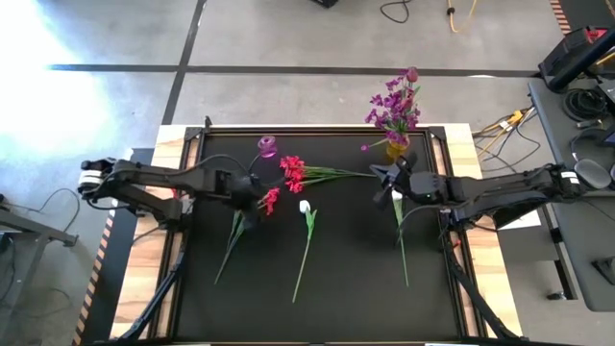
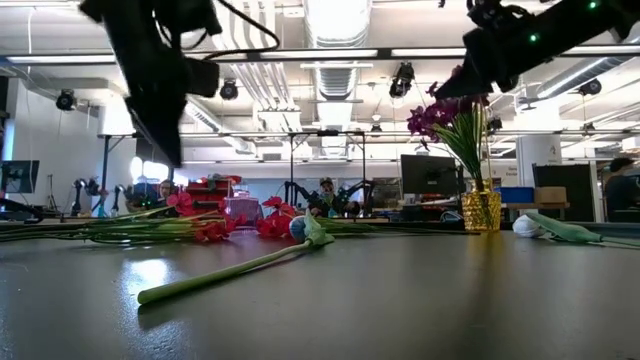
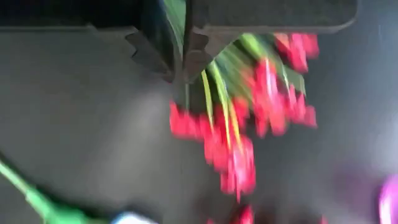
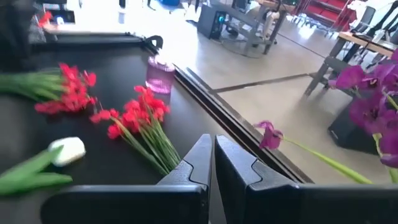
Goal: Sort flowers into vase by color
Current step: Put the left red flowers into the purple vase
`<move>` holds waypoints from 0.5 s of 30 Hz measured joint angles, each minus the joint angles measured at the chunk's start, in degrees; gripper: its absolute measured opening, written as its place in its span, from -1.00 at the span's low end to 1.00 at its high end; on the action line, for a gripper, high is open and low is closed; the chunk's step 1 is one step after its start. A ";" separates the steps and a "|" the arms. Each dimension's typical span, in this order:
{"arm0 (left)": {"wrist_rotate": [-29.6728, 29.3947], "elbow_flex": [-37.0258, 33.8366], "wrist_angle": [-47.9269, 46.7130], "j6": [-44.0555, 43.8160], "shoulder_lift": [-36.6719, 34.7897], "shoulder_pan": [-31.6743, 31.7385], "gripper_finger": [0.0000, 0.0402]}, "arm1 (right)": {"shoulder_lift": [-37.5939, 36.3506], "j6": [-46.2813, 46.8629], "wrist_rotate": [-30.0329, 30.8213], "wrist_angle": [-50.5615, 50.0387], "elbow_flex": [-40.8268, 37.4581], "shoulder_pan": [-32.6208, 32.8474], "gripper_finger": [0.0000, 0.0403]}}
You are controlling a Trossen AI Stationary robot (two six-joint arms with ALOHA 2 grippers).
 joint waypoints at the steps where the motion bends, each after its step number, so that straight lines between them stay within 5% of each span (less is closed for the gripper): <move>1: 0.86 2.17 -4.08 -3.99 0.85 -1.02 -0.87 | 0.00 1.05 -0.05 0.20 0.26 0.00 -0.94; 7: 5.92 12.09 -20.58 -19.16 7.62 -8.20 -0.61 | 0.28 1.33 -0.16 -0.15 0.15 0.00 -0.94; 10: 10.55 12.96 -22.83 -25.16 11.19 -10.65 -0.49 | 0.64 1.22 -0.16 -0.23 -0.08 0.11 -0.94; 15: 9.43 10.06 -21.32 -28.25 14.30 -13.04 -0.37 | 0.68 0.54 -1.69 -0.45 -0.23 0.13 -0.94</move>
